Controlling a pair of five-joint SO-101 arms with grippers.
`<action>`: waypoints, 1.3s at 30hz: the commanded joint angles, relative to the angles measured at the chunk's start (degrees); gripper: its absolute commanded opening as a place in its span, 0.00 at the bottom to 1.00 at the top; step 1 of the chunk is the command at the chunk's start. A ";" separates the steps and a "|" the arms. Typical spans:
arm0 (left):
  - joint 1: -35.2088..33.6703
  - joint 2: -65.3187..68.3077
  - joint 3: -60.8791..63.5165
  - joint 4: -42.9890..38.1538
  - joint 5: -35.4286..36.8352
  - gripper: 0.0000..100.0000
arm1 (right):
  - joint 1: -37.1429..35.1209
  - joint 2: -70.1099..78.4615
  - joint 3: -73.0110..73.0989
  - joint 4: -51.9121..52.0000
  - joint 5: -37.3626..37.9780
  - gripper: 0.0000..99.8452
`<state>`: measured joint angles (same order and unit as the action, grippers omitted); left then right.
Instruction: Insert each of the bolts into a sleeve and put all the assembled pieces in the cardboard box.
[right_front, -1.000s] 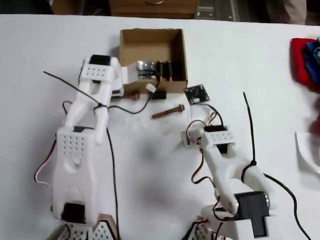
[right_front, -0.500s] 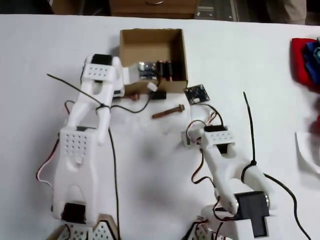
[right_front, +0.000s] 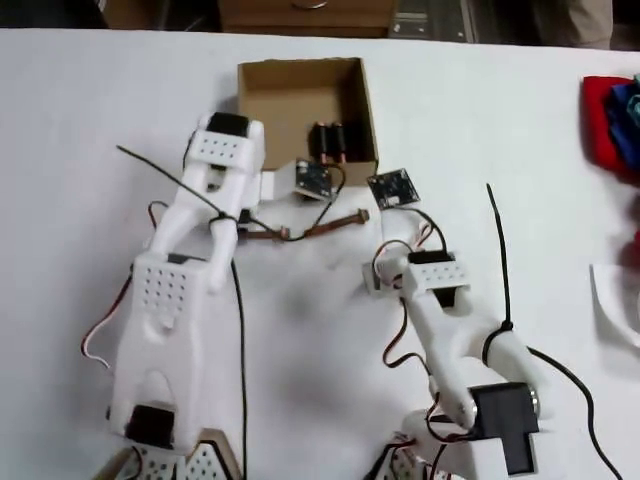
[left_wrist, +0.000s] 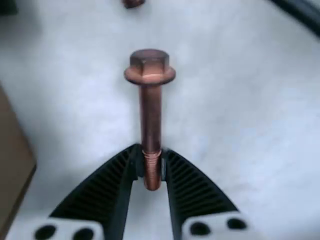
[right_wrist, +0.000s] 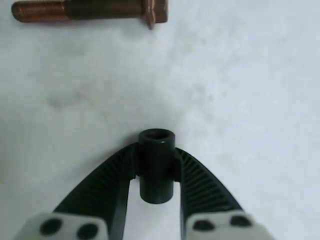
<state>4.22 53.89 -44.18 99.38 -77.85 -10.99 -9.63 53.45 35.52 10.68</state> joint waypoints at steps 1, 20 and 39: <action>1.41 -0.18 -0.48 1.67 -1.23 0.05 | 1.10 -3.30 -0.09 -1.01 -0.62 0.02; 7.03 -3.78 -8.66 0.97 6.42 0.05 | 1.63 -3.91 -0.09 -1.01 -1.49 0.02; 7.74 -0.53 -9.19 1.32 6.42 0.16 | 4.26 -5.93 0.35 -1.01 -3.87 0.02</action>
<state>10.55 54.07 -51.21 100.00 -71.96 -7.74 -12.35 54.07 35.52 7.25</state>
